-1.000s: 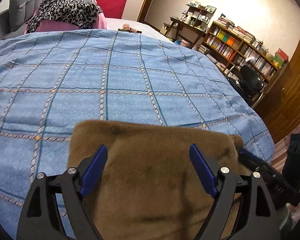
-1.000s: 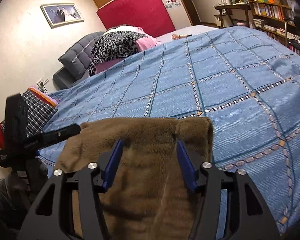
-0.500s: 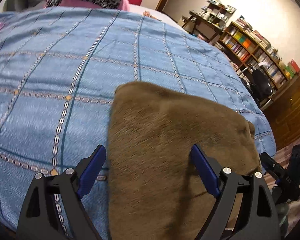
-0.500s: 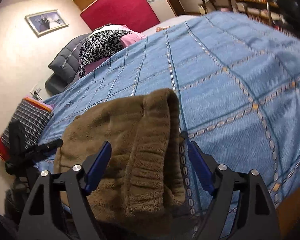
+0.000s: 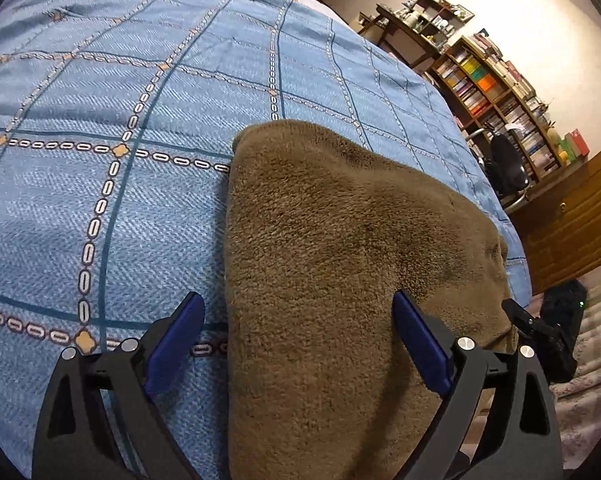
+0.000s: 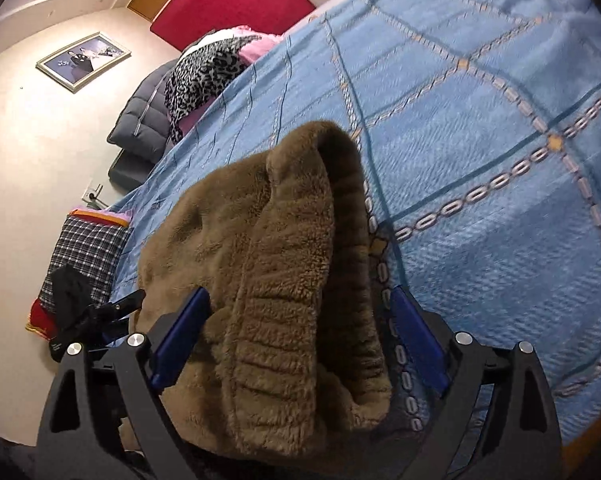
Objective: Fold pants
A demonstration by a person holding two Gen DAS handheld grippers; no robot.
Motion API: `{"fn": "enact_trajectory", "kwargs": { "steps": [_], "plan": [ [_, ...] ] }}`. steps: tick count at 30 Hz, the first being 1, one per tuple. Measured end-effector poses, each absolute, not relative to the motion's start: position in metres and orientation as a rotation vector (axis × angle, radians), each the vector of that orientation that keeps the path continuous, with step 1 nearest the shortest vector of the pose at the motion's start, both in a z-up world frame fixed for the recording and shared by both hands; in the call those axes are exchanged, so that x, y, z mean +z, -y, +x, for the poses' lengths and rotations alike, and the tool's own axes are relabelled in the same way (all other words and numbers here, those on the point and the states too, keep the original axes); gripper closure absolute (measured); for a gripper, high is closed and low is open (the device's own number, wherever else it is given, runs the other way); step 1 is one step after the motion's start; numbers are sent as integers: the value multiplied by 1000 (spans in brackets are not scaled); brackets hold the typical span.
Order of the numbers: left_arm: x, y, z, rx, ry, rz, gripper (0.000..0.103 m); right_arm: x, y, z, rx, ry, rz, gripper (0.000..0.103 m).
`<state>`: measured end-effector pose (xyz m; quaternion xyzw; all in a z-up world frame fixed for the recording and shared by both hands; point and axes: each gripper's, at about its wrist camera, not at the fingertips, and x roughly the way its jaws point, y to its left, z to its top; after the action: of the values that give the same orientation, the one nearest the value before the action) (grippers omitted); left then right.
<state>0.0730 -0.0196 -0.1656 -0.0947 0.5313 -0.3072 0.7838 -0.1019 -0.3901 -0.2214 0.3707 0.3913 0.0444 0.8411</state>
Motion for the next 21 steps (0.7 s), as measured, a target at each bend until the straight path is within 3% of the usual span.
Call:
{"fn": "enact_trajectory", "kwargs": {
  "steps": [11,14,21],
  "plan": [
    [-173,22,81,-769,-1195,-244,6,-236,380,-88,187,-864,826,11],
    [-170,28,77,-828,-1207,-246,14,-236,382,-87,195,-863,829,11],
    [-165,34,70,-816,-1182,-198,21,-235,383,-87,190,-864,820,15]
  ]
}}
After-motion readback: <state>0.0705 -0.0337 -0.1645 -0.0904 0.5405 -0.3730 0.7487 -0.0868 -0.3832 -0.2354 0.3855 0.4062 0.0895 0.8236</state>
